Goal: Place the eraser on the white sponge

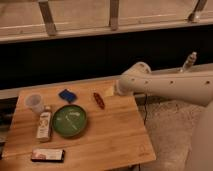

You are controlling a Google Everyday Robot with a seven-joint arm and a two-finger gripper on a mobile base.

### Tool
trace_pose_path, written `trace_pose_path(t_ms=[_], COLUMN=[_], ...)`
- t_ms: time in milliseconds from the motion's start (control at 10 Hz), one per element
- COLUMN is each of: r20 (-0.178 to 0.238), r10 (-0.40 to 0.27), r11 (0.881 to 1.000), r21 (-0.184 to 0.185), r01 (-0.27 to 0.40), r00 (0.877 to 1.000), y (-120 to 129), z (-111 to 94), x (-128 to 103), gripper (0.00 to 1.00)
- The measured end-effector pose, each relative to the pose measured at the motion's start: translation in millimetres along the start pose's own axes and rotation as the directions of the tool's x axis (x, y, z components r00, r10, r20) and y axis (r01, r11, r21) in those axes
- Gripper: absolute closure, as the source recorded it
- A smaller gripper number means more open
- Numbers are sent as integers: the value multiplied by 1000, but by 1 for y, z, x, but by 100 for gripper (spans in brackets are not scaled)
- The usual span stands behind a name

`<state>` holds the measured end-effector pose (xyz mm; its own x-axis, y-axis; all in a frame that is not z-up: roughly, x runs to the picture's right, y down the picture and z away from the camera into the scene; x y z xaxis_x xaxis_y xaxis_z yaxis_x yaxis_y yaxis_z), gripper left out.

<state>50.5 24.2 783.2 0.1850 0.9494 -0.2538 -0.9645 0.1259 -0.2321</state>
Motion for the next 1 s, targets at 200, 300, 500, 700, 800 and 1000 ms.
trace_pose_path(t_ms=[200,300,500,700,800,1000], r20=[-20,-23,-34,-43,-45,-46], r10=[-198,-274,-455,-571,-605,-605], r11=[980,960,885,813,788,788], r21=[-41,-60,-122,-169,-180,-179], r01=[197,273,448,558,589,589], r00=[980,961,890,820,795,795], y=[57,79,141,175,184,182], z=[4,5,0,-7,-9,-9], x=[-22,-26,-12,10,17,17], gripper=[20,20,20,20,20,20])
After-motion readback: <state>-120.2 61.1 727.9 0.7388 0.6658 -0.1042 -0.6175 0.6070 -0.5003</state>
